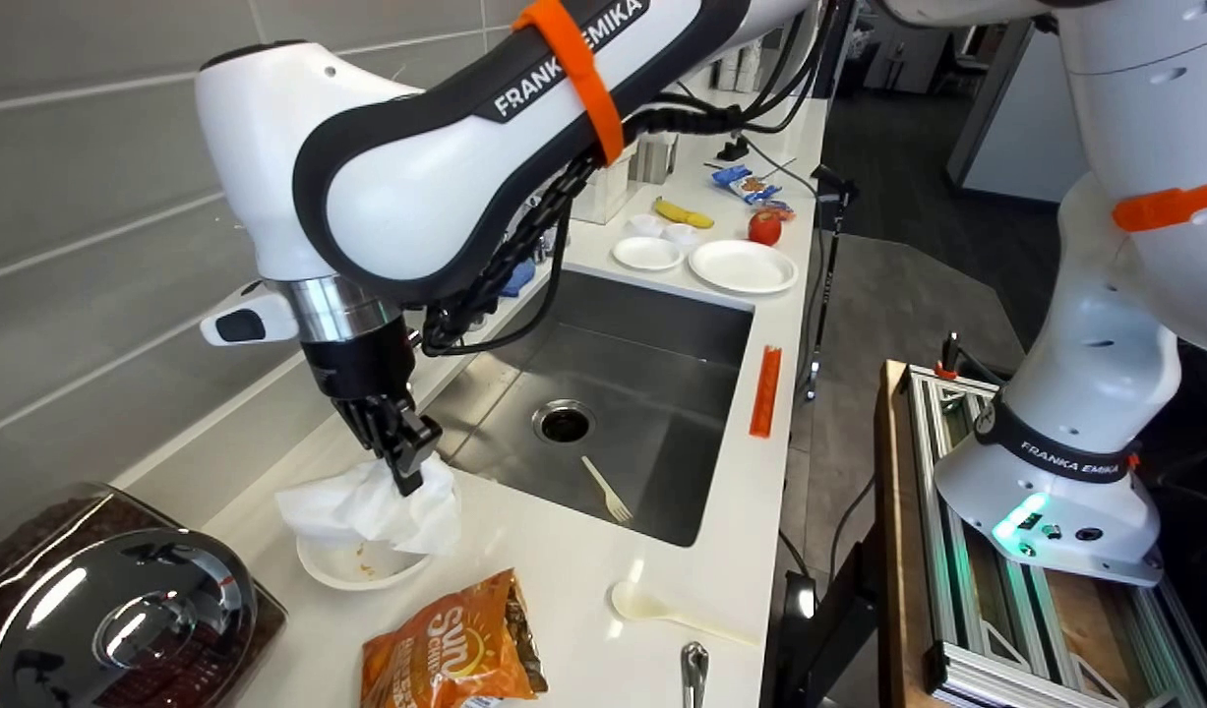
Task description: Use the tissue to wipe the small plate
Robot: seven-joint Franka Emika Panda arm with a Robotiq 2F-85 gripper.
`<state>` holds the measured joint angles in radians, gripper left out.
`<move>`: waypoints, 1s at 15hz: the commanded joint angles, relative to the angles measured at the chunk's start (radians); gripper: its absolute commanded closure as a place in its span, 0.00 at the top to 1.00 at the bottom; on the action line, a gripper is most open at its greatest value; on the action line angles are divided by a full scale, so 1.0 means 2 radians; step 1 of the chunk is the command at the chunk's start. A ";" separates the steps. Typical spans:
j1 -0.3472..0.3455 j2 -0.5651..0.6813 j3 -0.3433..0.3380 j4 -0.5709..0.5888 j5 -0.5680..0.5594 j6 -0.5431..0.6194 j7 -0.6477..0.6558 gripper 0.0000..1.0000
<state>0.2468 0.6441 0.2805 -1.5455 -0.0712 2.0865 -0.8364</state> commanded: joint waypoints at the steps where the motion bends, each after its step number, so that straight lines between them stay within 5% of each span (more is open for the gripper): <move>1: 0.016 0.045 -0.005 0.060 -0.012 -0.019 0.016 0.01; 15: 0.033 0.056 -0.032 0.054 -0.056 0.027 0.113 0.01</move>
<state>0.2986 0.7522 0.2312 -1.4268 -0.1442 2.1303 -0.6703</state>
